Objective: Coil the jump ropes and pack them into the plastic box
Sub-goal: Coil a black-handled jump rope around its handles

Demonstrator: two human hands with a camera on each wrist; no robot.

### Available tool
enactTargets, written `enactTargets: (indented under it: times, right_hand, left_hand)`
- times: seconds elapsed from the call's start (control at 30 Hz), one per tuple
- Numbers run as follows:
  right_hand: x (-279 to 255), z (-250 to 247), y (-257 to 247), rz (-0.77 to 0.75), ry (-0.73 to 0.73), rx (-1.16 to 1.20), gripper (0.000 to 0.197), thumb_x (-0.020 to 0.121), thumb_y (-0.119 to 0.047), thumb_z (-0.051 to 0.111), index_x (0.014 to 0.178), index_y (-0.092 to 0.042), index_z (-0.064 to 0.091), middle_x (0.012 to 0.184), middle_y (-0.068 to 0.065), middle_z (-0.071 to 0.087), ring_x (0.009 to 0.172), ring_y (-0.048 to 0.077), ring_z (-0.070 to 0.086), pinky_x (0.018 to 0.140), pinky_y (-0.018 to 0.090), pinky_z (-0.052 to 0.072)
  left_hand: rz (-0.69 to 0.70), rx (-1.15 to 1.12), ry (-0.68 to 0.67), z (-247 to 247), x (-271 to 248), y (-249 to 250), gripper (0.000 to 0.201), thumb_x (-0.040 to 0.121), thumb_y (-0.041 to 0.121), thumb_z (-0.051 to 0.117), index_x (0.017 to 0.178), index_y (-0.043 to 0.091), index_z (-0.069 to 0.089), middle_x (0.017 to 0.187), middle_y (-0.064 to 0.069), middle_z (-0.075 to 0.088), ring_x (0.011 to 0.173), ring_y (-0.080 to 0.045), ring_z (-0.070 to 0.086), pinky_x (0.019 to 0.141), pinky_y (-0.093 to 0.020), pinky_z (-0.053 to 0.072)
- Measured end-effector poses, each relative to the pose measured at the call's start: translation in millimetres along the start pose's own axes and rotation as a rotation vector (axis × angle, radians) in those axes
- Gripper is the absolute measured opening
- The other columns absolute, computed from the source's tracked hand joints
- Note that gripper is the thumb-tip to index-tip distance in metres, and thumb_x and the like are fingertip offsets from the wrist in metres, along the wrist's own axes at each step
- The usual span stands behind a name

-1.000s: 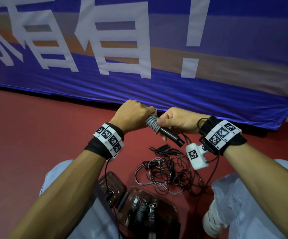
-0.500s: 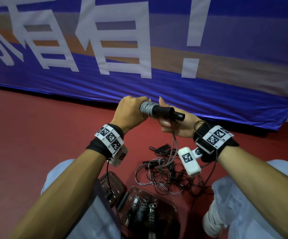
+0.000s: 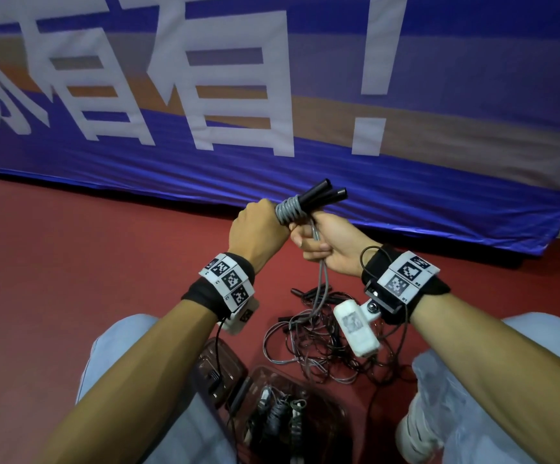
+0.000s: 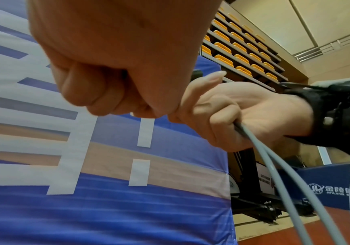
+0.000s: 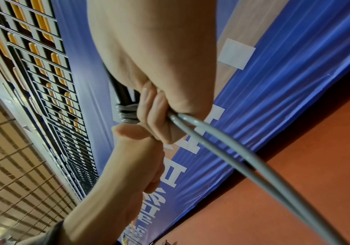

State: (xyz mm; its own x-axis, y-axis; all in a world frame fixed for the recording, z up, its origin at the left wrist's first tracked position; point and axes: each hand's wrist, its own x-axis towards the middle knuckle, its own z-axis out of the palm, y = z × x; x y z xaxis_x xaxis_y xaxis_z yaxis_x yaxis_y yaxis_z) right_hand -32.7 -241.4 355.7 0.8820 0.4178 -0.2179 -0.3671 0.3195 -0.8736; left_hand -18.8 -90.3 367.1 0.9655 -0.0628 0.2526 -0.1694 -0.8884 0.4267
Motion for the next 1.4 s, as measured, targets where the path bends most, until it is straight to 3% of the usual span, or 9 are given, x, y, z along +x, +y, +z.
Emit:
enactTargets:
  times: [0.2, 0.43, 0.5, 0.67, 0.77, 0.87, 1.03, 1.2, 1.4]
  right_hand:
    - [3, 10, 8, 0.083, 0.239, -0.078, 0.027, 0.105, -0.007, 0.031, 0.119, 0.006, 0.051, 0.064, 0.008, 0.057, 0.031, 0.003, 0.024, 0.031, 0.016, 0.018]
    - [0, -7, 20, 0.102, 0.448, -0.909, 0.016, 0.087, -0.001, 0.06, 0.077, 0.0, 0.073, 0.077, 0.014, 0.069, 0.046, 0.016, 0.045, 0.043, 0.022, 0.032]
    - [-2, -13, 19, 0.132, 0.412, -1.04, 0.018, 0.085, -0.002, 0.065, 0.072, -0.005, 0.076, 0.087, 0.012, 0.077, 0.052, 0.016, 0.051, 0.046, 0.024, 0.035]
    - [-9, -21, 15, 0.133, 0.346, -1.303, 0.031, 0.097, -0.011, 0.062, 0.074, -0.007, 0.081, 0.071, -0.002, 0.077, 0.061, 0.003, 0.062, 0.065, 0.024, 0.053]
    - [-11, -24, 15, 0.067, 0.313, -1.388, 0.031, 0.1, -0.021, 0.065, 0.079, -0.004, 0.081, 0.068, -0.003, 0.076, 0.06, -0.005, 0.064, 0.061, 0.019, 0.045]
    - [-15, -25, 11, 0.034, 0.203, -1.507, 0.028, 0.097, -0.03, 0.071, 0.079, -0.011, 0.079, 0.063, -0.003, 0.074, 0.066, 0.006, 0.071, 0.069, 0.025, 0.053]
    - [-19, -25, 10, -0.022, 0.091, -1.773, 0.029, 0.087, -0.052, 0.075, 0.087, -0.023, 0.08, 0.078, -0.007, 0.075, 0.075, 0.013, 0.07, 0.069, 0.03, 0.052]
    - [-15, -31, 2, -0.094, 0.122, -1.888, 0.059, 0.061, -0.069, 0.084, 0.071, -0.012, 0.071, 0.067, -0.002, 0.07, 0.065, 0.02, 0.064, 0.056, 0.029, 0.041]
    - [-16, -40, 2, -0.026, -0.033, -1.763, 0.051, 0.066, -0.073, 0.079, 0.081, -0.024, 0.078, 0.077, -0.009, 0.072, 0.074, 0.012, 0.068, 0.058, 0.027, 0.046]
  left_hand:
    - [-0.12, 0.108, -0.095, 18, 3, -6, 0.036, 0.084, 0.043, 0.071, 0.092, 0.012, 0.056, 0.095, -0.013, 0.066, 0.087, -0.037, 0.063, 0.069, -0.035, 0.043]
    - [-0.107, 0.347, -0.26, 43, -6, 0, 0.026, 0.09, 0.028, 0.063, 0.108, 0.009, 0.064, 0.106, -0.011, 0.07, 0.096, -0.032, 0.068, 0.071, -0.035, 0.046]
    - [-0.089, 0.406, -0.298, 45, -8, 0, 0.028, 0.09, 0.026, 0.064, 0.113, 0.009, 0.064, 0.108, -0.01, 0.07, 0.097, -0.031, 0.068, 0.072, -0.035, 0.047]
    - [-0.031, 0.501, -0.4, 48, -13, 1, 0.029, 0.09, 0.025, 0.063, 0.115, 0.009, 0.064, 0.105, -0.007, 0.07, 0.09, -0.026, 0.068, 0.069, -0.033, 0.047]
    - [0.034, 0.569, -0.421, 44, -12, 0, 0.029, 0.091, 0.025, 0.062, 0.116, 0.011, 0.064, 0.105, -0.005, 0.069, 0.084, -0.024, 0.064, 0.068, -0.033, 0.046]
    - [0.125, 0.67, -0.433, 41, -13, -2, 0.026, 0.093, 0.024, 0.058, 0.116, 0.013, 0.064, 0.109, -0.005, 0.069, 0.095, -0.025, 0.068, 0.069, -0.033, 0.045]
    - [0.336, 0.823, -0.424, 34, -13, -6, 0.024, 0.093, 0.019, 0.055, 0.113, 0.013, 0.066, 0.112, -0.005, 0.069, 0.1, -0.028, 0.069, 0.07, -0.034, 0.044]
    - [0.449, 0.888, -0.445, 35, -18, -6, 0.021, 0.093, 0.021, 0.054, 0.108, 0.014, 0.067, 0.108, -0.004, 0.07, 0.096, -0.028, 0.069, 0.066, -0.034, 0.044]
    - [0.619, 0.956, -0.409, 27, -15, -1, 0.02, 0.095, 0.02, 0.049, 0.103, 0.014, 0.067, 0.107, -0.004, 0.07, 0.095, -0.029, 0.069, 0.066, -0.034, 0.042]
